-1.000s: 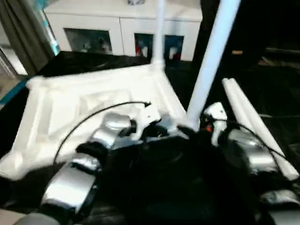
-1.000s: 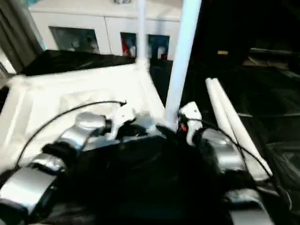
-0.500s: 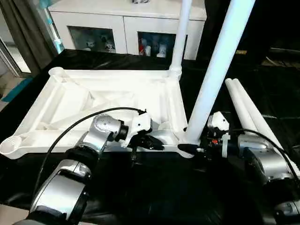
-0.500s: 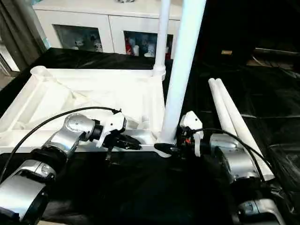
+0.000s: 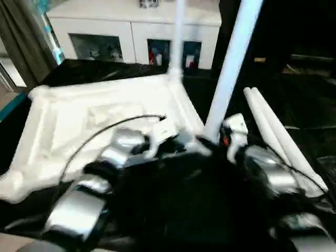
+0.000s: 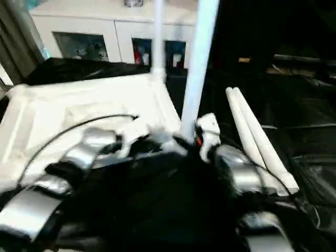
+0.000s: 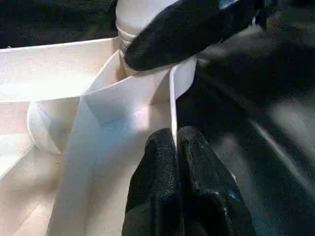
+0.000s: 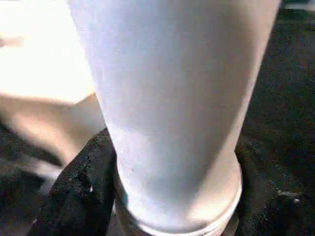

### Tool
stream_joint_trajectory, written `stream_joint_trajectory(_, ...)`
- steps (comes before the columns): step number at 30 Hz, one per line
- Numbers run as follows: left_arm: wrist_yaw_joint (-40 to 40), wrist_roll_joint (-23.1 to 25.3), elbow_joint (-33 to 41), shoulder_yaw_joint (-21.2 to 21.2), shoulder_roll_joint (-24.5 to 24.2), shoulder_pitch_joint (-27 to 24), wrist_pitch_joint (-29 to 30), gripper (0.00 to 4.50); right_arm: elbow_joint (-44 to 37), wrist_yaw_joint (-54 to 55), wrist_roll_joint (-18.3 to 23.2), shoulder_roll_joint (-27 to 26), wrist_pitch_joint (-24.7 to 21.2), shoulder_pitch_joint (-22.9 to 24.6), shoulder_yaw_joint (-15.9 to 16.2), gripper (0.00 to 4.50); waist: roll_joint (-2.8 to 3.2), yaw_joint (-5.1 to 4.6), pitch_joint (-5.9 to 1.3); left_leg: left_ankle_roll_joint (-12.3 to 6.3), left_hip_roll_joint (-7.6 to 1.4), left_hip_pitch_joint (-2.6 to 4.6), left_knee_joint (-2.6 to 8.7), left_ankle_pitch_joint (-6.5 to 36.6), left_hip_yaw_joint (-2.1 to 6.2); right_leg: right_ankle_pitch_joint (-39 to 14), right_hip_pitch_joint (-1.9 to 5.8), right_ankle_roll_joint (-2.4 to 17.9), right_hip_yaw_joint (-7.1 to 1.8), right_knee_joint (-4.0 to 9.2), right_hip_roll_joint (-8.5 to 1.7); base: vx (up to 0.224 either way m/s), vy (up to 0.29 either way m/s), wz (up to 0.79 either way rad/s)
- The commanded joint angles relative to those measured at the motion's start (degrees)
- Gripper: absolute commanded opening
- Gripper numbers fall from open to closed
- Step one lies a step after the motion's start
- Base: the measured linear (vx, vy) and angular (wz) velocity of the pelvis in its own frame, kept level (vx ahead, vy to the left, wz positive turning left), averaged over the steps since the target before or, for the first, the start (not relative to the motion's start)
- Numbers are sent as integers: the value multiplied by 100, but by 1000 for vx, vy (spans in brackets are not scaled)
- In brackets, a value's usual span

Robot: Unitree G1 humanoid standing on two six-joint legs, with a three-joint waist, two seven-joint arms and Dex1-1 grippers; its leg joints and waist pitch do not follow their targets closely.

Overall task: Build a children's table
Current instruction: Rotate leg to tighten

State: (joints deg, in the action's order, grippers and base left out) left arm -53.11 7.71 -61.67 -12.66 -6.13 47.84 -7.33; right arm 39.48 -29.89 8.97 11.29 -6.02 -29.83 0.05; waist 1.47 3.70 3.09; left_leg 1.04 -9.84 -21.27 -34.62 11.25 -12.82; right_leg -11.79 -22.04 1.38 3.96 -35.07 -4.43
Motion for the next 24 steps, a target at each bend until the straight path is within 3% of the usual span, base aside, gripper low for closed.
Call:
stream_joint_trajectory(1,305,-76,-51,75,241,106,77,0,491,512,-224,-102,-225,99,31,273,-69,-37,-262,1,-408,194,472,1670,288,-2192,111,1131,-310,624,-550,0,0,0)
stream_joint_trajectory(2,596,-81,-141,99,401,195,154,0,637,752,-195,-290,-165,-1,-21,273,-70,-40,-278,32,-411,201,476,1774,305,-2350,123,1071,-321,633,-568,0,0,0)
stream_joint_trajectory(3,768,-77,-199,100,521,256,182,0,735,905,-199,-431,-110,-83,-21,273,-24,-44,-297,63,-416,206,482,1746,315,-2261,115,1074,-335,623,-578,0,0,0)
stream_joint_trajectory(6,914,-46,-298,87,740,357,109,0,898,1120,-306,-680,63,-263,81,273,-45,-54,-300,78,-417,188,502,1682,313,-1922,136,1113,-336,606,-557,0,0,0)
stream_joint_trajectory(9,878,2,-334,64,769,377,53,0,931,961,-439,-680,260,-304,213,273,-56,-39,-310,-53,-403,155,488,1556,300,-1751,161,1126,-342,596,-572,0,0,0)
stream_joint_trajectory(10,860,10,-335,55,761,374,35,0,915,859,-430,-673,289,-296,225,328,-63,-36,-316,-112,-399,144,482,1477,296,-1675,175,1136,-341,586,-571,0,0,0)
stream_joint_trajectory(13,613,-32,-292,36,667,305,-60,0,769,430,-315,-558,366,-224,217,354,-60,-21,-324,-211,-400,138,470,1354,285,-1548,182,1168,-337,578,-568,0,0,0)
stream_joint_trajectory(15,289,-59,-260,21,535,239,-185,0,572,-44,-281,-350,473,-139,290,383,-99,-8,-330,-314,-406,115,467,1252,283,-1403,210,1183,-330,561,-564,0,0,0)
stream_joint_trajectory(19,-475,-132,-126,-10,260,94,-419,0,31,-1200,-136,148,525,120,506,383,-89,38,-377,-576,-424,58,420,778,274,-625,270,1324,-309,444,-554,0,0,0)
stream_joint_trajectory(22,-1388,-266,100,-44,-58,-79,-553,0,-626,-2318,70,710,338,410,645,383,-91,72,-396,-851,-430,44,373,578,247,8,264,1506,-300,359,-541,0,0,0)
stream_joint_trajectory(24,-1587,-323,161,-32,-128,-112,-541,0,-756,-2550,144,838,248,458,644,383,-81,86,-400,-927,-440,34,366,508,247,129,257,1566,-293,341,-547,0,0,0)
